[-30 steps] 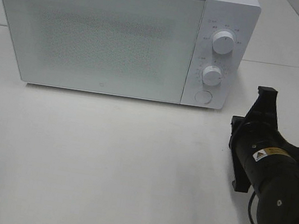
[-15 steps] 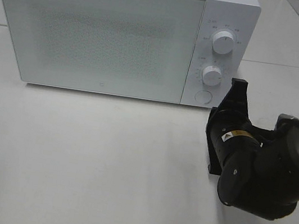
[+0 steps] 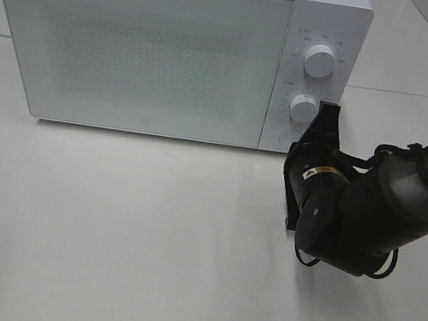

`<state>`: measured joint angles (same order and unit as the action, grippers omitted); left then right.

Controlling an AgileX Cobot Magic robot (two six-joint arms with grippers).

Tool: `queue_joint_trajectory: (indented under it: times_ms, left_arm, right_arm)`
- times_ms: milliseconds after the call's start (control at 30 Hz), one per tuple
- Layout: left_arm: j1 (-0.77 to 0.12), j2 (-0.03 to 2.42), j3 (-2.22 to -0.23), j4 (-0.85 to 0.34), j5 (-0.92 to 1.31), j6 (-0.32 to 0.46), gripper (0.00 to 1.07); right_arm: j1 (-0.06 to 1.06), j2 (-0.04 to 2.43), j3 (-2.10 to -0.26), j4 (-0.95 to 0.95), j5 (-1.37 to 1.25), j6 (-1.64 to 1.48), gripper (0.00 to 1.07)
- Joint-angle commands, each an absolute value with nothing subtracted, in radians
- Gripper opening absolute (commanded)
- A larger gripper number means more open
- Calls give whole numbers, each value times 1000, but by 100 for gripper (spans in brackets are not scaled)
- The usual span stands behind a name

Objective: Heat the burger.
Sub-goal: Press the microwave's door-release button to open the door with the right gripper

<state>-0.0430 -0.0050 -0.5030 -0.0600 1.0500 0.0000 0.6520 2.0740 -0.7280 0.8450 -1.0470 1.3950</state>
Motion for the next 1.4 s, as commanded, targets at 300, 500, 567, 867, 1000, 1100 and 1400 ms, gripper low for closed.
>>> queue_joint_trajectory:
  times_ms: [300,500,567,867,1000,1100,1400]
  left_arm:
    - [-40,-24,-499,-62,1036,0,100]
    - [-40,-24,-499,-62,1036,0,100]
    - [-40,-24,-499,-62,1036,0,100]
    - [-40,-24,-499,-62,1036,0,100]
    - [-40,-24,-499,-62,1036,0,100]
    - [-40,-24,-499,-62,1036,0,100]
    - [-40,-24,-499,-62,1036,0,100]
  right_arm:
    - [614,2122,-797,813,-1027,1368,0]
    - [597,2138,-832,797,-1004,1367,0]
    - [597,2149,-848,794,-1005,1364,0]
    - [585,2172,-891,798,-1007,1359,0]
    - [569,2174,-912,816,-1013,1328,0]
    - [562,2186,-929,813,-1012,1321,0]
    - [562,2212,-995,813,-1061,1310,0]
